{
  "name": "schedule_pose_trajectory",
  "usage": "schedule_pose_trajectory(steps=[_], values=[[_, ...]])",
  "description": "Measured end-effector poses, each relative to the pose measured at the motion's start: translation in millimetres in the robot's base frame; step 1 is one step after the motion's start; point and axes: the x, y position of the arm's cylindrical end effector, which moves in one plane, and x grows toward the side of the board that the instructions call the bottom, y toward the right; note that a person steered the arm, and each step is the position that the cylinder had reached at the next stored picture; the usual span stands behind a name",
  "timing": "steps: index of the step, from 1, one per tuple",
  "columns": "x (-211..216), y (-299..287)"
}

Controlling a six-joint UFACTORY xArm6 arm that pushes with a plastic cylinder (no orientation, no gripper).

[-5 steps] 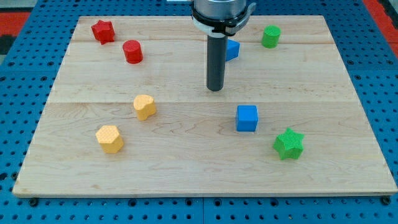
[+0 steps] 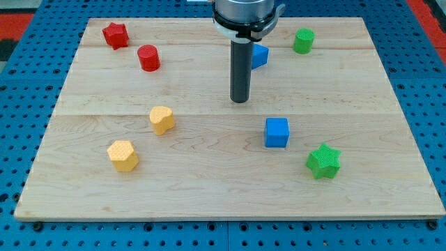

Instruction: Push the blue cube slightly upwards of the board

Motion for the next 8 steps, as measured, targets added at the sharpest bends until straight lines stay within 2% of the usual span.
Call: schedule_pose_trajectory(steps=[3,4,5,6,7,8], values=[[-5,9],[-50,3],[-62,15],[-55,79],[-8,122],[58,140]])
